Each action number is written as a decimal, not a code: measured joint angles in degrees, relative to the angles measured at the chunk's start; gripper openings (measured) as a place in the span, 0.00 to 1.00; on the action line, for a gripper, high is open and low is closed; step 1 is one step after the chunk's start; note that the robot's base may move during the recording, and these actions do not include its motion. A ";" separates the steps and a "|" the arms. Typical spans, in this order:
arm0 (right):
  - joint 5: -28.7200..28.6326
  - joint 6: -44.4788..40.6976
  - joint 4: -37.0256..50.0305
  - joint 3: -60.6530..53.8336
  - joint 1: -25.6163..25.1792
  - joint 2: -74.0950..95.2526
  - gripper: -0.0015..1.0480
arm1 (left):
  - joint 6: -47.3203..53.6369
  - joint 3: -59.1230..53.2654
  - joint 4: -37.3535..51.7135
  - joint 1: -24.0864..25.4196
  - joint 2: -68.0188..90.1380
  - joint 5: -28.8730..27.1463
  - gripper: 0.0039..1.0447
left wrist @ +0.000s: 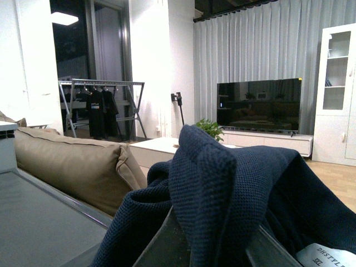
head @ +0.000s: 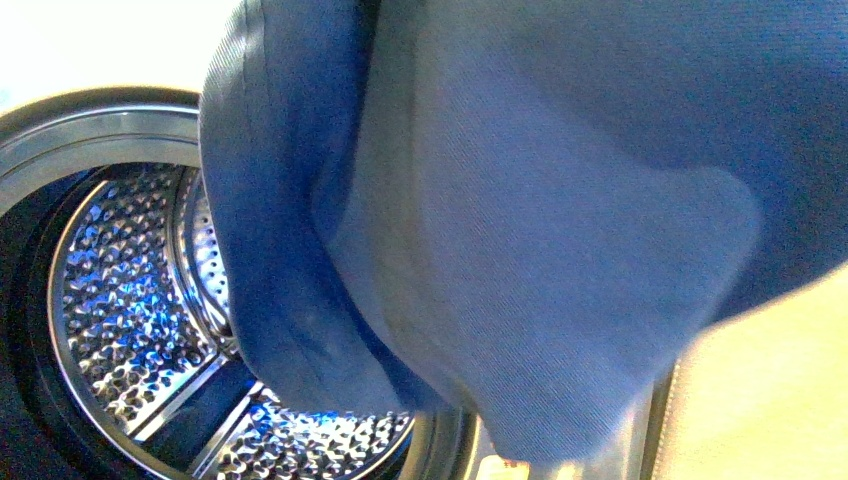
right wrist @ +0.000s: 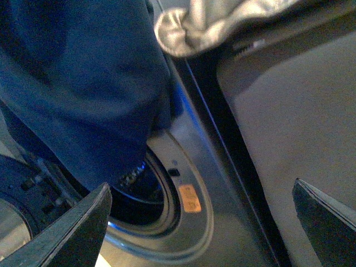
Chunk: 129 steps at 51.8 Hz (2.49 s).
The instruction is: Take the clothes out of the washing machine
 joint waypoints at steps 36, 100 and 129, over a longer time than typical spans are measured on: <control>-8.13 12.24 41.00 26.99 5.97 39.63 0.93 | 0.11 0.00 0.00 0.00 0.00 -0.02 0.06; -4.20 0.20 30.88 32.33 31.02 34.51 0.93 | 0.11 0.00 0.00 0.00 0.00 0.00 0.06; 14.82 -3.78 21.42 41.81 41.42 42.80 0.93 | 0.13 0.00 0.00 0.00 0.00 -0.02 0.06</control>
